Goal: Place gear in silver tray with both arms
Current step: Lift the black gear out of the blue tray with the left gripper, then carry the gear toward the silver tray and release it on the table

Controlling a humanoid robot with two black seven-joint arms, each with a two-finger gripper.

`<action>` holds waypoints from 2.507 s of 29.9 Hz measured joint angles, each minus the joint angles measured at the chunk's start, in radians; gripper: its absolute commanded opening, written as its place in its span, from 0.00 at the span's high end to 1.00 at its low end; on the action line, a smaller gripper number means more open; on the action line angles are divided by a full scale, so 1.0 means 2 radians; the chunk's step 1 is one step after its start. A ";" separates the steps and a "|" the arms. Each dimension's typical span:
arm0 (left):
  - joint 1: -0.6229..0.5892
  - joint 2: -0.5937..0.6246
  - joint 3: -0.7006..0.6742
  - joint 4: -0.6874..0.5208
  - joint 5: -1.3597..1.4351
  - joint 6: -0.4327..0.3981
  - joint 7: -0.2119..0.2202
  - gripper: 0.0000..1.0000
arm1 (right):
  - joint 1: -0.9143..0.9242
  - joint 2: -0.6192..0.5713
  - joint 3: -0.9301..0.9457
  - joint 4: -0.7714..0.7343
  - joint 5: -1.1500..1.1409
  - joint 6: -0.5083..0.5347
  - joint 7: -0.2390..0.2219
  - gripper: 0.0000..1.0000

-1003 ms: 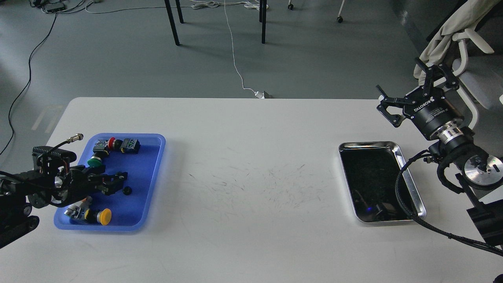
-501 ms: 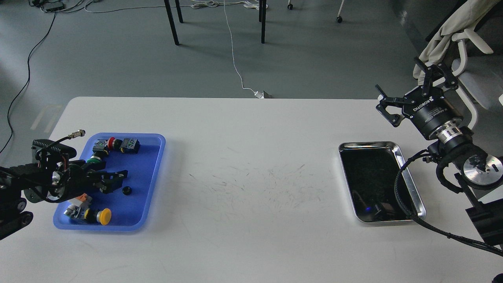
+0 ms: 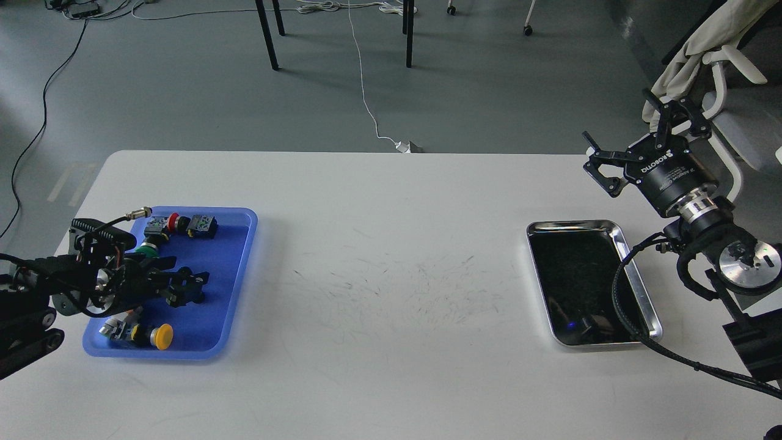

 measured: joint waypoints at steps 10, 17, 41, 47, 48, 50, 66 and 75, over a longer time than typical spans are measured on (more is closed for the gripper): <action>-0.002 -0.003 0.000 0.005 0.008 -0.009 0.001 0.34 | 0.000 0.001 -0.001 0.000 0.000 0.000 0.000 0.00; -0.001 -0.003 0.000 0.007 0.014 -0.009 0.001 0.47 | 0.000 0.002 -0.001 0.000 0.000 0.000 0.000 0.00; -0.016 0.005 -0.001 -0.002 0.020 -0.010 -0.006 0.82 | -0.001 0.002 -0.001 -0.001 0.000 0.000 0.000 0.00; -0.064 0.050 -0.003 -0.073 0.018 -0.028 -0.006 0.82 | 0.000 0.002 0.000 0.001 0.000 0.000 0.000 0.00; -0.075 0.058 -0.003 -0.095 0.018 -0.036 -0.005 0.82 | 0.000 0.002 0.000 0.001 0.000 0.000 0.000 0.00; -0.100 0.075 -0.005 -0.140 0.018 -0.054 0.000 0.82 | 0.000 0.000 0.000 0.001 0.000 0.000 0.000 0.00; -0.177 -0.128 -0.008 -0.241 0.020 -0.133 0.095 0.82 | 0.000 -0.073 -0.002 -0.030 -0.001 0.003 -0.003 0.00; -0.165 -0.331 0.000 -0.120 0.039 -0.138 0.119 0.82 | 0.001 -0.104 -0.008 -0.037 -0.001 0.002 -0.005 0.00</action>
